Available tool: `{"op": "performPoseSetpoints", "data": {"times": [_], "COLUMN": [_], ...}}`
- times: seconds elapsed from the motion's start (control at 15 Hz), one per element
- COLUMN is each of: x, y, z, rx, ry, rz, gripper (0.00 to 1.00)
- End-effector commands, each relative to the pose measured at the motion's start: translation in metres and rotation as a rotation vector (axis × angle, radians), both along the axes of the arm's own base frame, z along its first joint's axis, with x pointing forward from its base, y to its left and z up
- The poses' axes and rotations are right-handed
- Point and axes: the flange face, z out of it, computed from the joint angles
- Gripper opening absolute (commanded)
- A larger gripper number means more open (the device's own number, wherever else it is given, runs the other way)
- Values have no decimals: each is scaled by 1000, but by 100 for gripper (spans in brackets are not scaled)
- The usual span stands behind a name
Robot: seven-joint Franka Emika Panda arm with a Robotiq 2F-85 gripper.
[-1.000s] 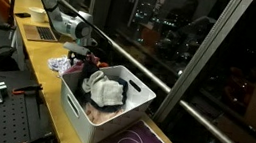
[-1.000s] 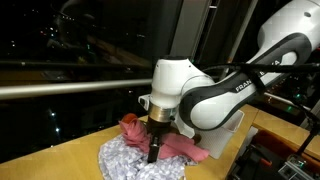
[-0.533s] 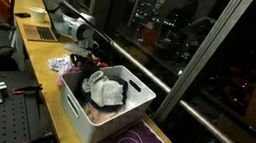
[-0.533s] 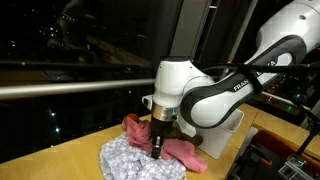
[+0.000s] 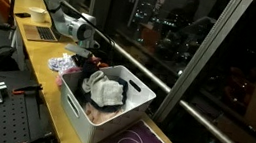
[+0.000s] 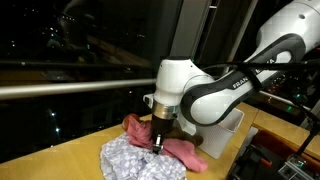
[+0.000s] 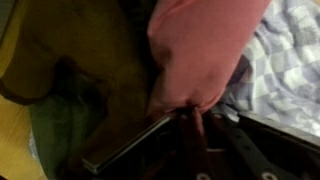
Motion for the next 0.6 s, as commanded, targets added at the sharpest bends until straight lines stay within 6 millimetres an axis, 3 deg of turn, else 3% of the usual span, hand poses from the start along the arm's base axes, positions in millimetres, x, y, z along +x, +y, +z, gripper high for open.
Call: {"op": "performPoseSetpoints", "data": {"times": [0.0,0.27,0.53], "x": [-6,-10,-19], "y": [-4,-20,-54], "z": [35,100,176], "rx": [32,63,87], "ry": [-2,-56,-133], "rz": [-7,-41,-84], "gripper": [3,3,3]}}
